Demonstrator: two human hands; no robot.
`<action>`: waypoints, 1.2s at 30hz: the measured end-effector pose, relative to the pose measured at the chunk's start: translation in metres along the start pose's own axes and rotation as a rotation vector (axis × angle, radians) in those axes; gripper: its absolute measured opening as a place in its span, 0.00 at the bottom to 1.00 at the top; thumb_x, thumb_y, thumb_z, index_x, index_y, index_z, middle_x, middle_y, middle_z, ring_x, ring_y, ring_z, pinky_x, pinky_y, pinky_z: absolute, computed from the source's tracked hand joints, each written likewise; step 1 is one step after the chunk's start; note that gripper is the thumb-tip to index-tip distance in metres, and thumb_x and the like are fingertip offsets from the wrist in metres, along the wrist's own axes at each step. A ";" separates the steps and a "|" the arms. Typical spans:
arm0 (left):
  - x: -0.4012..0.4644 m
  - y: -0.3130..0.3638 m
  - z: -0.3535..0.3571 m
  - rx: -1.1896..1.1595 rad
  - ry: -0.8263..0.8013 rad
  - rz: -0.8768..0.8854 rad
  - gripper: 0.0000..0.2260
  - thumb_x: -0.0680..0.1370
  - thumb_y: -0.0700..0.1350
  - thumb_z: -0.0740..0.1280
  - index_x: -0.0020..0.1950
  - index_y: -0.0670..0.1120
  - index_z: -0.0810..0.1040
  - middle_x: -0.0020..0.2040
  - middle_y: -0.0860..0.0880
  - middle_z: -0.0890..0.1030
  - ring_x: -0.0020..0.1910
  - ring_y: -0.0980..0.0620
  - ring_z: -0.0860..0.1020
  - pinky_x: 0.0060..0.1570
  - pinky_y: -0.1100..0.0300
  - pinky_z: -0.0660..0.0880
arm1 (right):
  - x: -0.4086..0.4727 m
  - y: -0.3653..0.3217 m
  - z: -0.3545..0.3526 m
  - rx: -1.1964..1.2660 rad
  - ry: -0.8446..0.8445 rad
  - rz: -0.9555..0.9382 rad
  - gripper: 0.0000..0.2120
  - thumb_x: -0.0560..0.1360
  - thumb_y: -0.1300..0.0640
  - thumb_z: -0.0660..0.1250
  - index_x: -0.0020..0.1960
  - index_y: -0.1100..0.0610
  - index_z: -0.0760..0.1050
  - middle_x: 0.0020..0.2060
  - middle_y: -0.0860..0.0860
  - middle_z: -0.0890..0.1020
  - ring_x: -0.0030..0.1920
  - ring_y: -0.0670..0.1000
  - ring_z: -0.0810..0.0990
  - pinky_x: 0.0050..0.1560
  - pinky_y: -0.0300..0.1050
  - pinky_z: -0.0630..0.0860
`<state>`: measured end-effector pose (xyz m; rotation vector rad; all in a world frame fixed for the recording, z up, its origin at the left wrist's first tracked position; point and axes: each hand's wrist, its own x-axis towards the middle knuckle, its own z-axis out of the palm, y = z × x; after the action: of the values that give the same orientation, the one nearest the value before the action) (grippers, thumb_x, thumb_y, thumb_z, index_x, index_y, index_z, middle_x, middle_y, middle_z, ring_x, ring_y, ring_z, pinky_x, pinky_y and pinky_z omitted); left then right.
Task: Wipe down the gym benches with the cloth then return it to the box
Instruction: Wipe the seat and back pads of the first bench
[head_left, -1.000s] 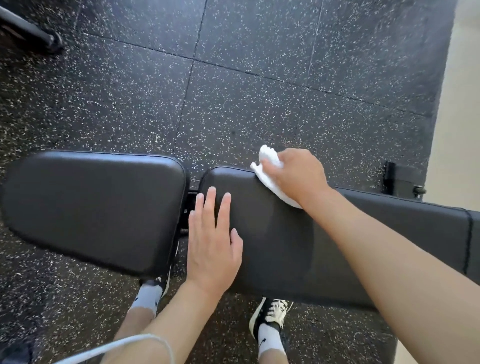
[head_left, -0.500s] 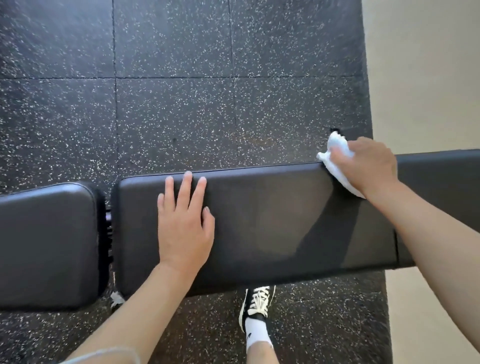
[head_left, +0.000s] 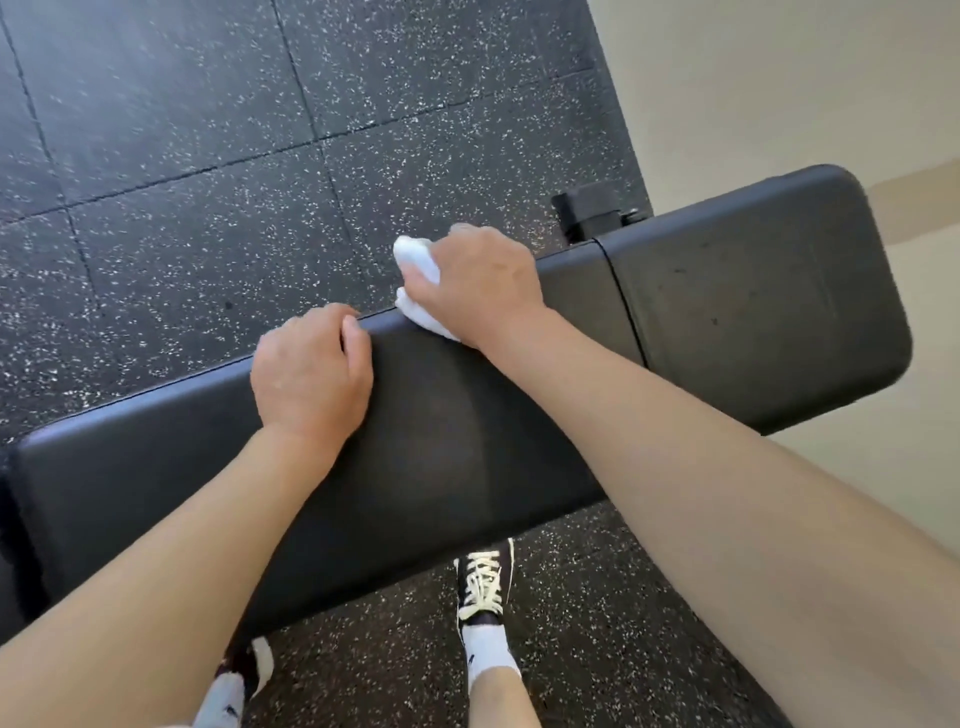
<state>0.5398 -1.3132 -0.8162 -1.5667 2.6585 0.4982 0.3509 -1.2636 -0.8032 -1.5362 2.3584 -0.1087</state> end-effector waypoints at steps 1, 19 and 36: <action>0.002 0.002 0.002 0.015 0.023 -0.022 0.18 0.82 0.49 0.53 0.45 0.45 0.80 0.38 0.42 0.81 0.38 0.37 0.75 0.43 0.47 0.69 | -0.001 0.025 -0.005 -0.028 0.019 0.023 0.14 0.74 0.37 0.62 0.49 0.46 0.72 0.33 0.48 0.63 0.40 0.60 0.70 0.38 0.47 0.65; 0.006 0.013 0.004 0.136 0.031 0.014 0.17 0.81 0.47 0.52 0.44 0.42 0.77 0.40 0.39 0.80 0.39 0.35 0.76 0.40 0.47 0.63 | 0.005 -0.036 0.016 0.100 0.062 -0.026 0.15 0.81 0.42 0.60 0.53 0.51 0.80 0.49 0.49 0.81 0.50 0.54 0.79 0.44 0.48 0.62; 0.005 0.006 0.008 0.107 -0.011 -0.001 0.20 0.81 0.49 0.53 0.55 0.45 0.84 0.47 0.43 0.83 0.47 0.36 0.79 0.48 0.44 0.69 | 0.005 0.033 0.004 0.005 0.265 0.149 0.12 0.77 0.47 0.66 0.45 0.55 0.82 0.37 0.52 0.78 0.38 0.58 0.75 0.38 0.48 0.62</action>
<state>0.5307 -1.3126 -0.8233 -1.5314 2.6284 0.3569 0.3213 -1.2541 -0.8158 -1.4123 2.6659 -0.2993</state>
